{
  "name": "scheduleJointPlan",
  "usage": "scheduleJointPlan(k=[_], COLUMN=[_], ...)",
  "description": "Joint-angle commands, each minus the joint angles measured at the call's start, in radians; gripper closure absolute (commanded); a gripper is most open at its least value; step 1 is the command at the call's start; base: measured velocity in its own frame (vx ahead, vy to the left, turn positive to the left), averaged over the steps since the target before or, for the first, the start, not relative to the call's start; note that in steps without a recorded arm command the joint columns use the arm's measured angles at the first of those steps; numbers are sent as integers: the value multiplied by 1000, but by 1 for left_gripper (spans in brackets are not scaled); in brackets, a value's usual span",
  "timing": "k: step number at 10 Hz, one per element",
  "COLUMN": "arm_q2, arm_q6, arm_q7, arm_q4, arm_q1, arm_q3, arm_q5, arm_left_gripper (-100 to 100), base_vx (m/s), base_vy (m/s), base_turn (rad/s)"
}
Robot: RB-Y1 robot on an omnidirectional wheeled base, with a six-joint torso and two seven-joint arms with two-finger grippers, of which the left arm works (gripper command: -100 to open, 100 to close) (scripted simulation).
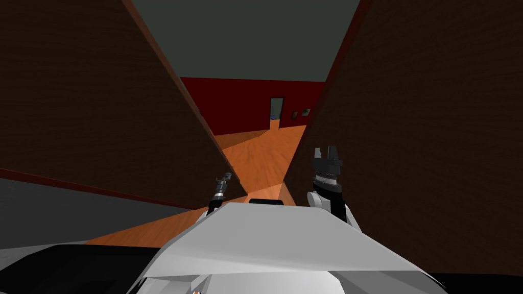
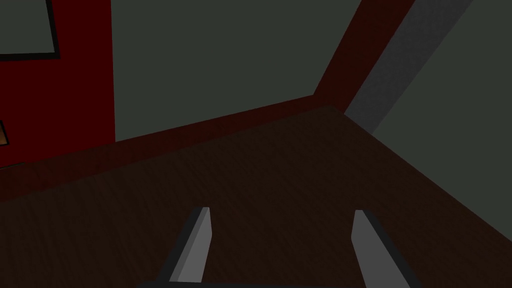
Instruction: Pull the door open
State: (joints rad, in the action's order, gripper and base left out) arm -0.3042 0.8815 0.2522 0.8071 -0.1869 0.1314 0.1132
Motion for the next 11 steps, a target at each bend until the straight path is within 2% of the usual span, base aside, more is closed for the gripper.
scheduleJointPlan(k=[1, 8, 9, 10, 11], arm_q2=[-9, -66, -57, -67, -70], arm_q6=[20, 107, 96, 126, 133], arm_q7=[15, 92, 83, 97, 100], arm_q4=[-8, -7, -6, -16, -18], arm_q1=[-10, -81, -75, -92, -95], arm_q3=[-11, -63, -61, -72, -74], arm_q5=[-6, -35, -34, -40, -42], arm_left_gripper=[100, 100, 100, 100, 100], base_vx=[-189, -205, -94, -135, -204], base_vy=[67, 23, 6, 19, 56], base_turn=[-163, -125, -27, -165, -146])
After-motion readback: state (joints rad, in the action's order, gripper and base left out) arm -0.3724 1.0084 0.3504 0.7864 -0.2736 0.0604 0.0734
